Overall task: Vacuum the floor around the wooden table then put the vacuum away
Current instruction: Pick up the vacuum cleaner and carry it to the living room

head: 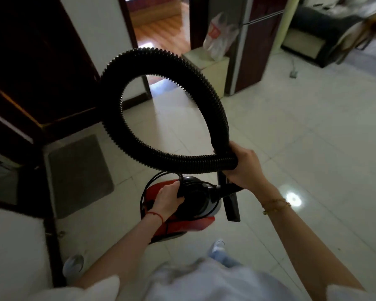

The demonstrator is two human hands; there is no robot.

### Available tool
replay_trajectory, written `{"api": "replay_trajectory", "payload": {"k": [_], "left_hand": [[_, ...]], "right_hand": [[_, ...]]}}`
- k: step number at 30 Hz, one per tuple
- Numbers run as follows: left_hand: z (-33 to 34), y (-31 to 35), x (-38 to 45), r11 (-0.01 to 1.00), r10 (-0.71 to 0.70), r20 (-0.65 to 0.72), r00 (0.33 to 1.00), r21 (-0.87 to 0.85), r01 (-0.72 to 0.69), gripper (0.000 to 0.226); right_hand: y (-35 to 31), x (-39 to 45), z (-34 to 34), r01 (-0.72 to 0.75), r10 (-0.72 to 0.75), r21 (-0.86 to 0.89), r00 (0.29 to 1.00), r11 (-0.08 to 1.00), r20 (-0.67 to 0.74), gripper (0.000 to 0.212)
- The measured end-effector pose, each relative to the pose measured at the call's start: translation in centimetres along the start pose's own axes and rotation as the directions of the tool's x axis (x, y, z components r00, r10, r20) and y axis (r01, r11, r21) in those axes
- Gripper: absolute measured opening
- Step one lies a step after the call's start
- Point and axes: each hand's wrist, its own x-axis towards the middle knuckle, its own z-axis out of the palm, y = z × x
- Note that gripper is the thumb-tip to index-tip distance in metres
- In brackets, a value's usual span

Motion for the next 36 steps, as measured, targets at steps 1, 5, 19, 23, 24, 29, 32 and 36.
{"api": "replay_trajectory", "payload": {"k": [1,5,19,23,24,29,32,36], "left_hand": [[0.4,1.7,1.9,1.000,0.016,0.017,1.000,-0.002,-0.016,0.029],[2.2,8.2,9.1,0.994,0.107,0.080,0.991,-0.006,-0.107,0.028],[8.4,26.6,35.2,0.926,0.358,0.252,0.899,0.024,-0.376,0.027],[9.4,31.6,43.9,0.897,0.413,0.317,0.854,0.020,-0.441,0.031],[9.6,33.0,46.0,0.888,0.428,0.328,0.842,0.020,-0.459,0.031],[9.8,39.8,55.5,0.836,0.495,0.365,0.788,0.044,-0.546,0.027],[9.9,43.7,60.7,0.809,0.522,0.381,0.763,0.061,-0.584,0.022],[10.6,48.6,67.2,0.779,0.552,0.393,0.735,0.071,-0.623,0.023]], "right_hand": [[1.7,0.7,-1.4,-0.020,0.020,-0.007,1.000,1.000,-0.021,0.038],[7.8,3.4,-6.3,-0.064,0.057,-0.065,0.992,0.996,-0.108,0.033],[28.3,14.7,-17.7,-0.296,0.235,-0.146,0.914,0.944,-0.331,0.033],[34.4,20.1,-20.5,-0.359,0.281,-0.164,0.887,0.919,-0.366,0.036],[35.8,21.6,-21.3,-0.377,0.296,-0.167,0.880,0.911,-0.372,0.036],[42.5,27.9,-25.1,-0.436,0.330,-0.186,0.845,0.880,-0.421,0.037],[46.1,31.1,-27.3,-0.462,0.338,-0.187,0.820,0.867,-0.462,0.035],[51.1,35.0,-30.2,-0.498,0.356,-0.170,0.781,0.850,-0.513,0.033]]}}
